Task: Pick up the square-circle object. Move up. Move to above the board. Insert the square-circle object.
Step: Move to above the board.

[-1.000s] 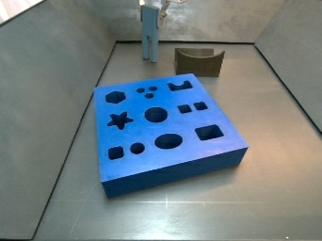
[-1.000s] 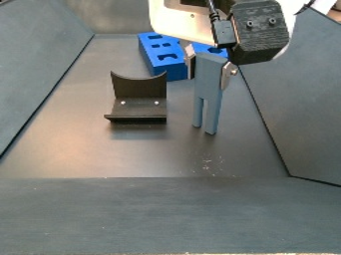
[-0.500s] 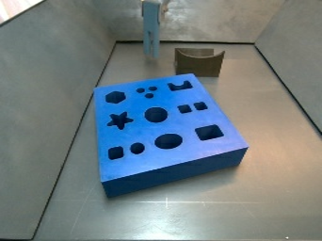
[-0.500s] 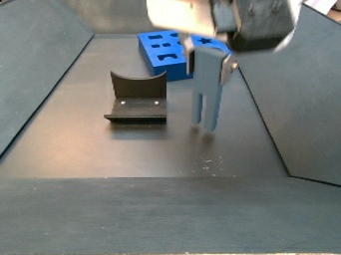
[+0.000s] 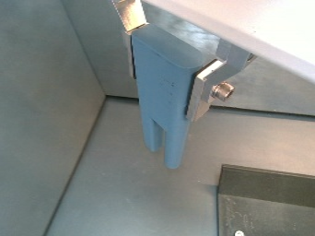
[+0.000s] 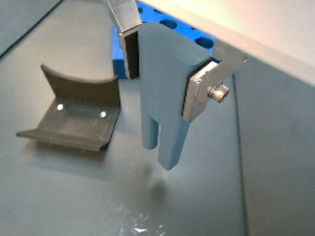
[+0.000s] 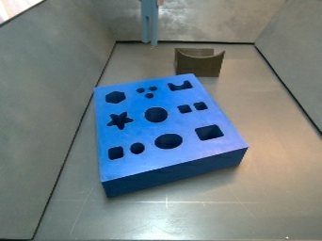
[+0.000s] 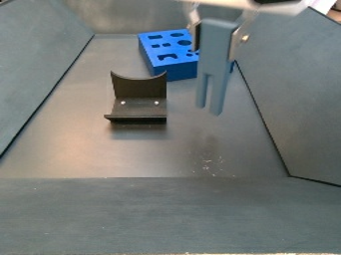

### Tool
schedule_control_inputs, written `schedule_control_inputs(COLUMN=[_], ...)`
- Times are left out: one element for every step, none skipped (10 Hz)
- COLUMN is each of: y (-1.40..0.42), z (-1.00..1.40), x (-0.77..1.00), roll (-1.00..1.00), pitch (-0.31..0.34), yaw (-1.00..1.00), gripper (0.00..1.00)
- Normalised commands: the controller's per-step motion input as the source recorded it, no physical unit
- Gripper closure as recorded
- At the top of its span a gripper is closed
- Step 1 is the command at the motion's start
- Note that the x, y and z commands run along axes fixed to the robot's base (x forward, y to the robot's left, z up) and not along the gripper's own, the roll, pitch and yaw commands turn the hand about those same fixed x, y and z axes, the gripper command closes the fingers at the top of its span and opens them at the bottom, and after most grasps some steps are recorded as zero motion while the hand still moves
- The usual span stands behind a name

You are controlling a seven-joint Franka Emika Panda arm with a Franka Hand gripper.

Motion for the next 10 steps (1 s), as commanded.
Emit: schedule_control_inputs(y=[-0.15,-0.13,-0.11,-0.09,-0.06,-0.05,-0.03,-0.02,-0.01,-1.00], z=[1.00,1.00,1.00,1.00,0.97,0.85,0.67,0.43,0.26,0.14], x=[-0.49,-0.47,-0.39,-0.32,-0.24,-0.18,-0.12,-0.05,-0.01,0.22], roll=[0.07,0.07,0.07,0.07,0.08,0.08,0.08,0.08,0.07,0.05], pitch=[-0.129,-0.092,-0.028,0.026,0.071,0.074,0.071,0.087,0.106,0.139], yaw=[0.08,0.06,0.04,0.03,0.03,0.03,0.03,0.03,0.03,1.00], gripper=[1.00,1.00,1.00,1.00,1.00,1.00,1.00,1.00,1.00,1.00])
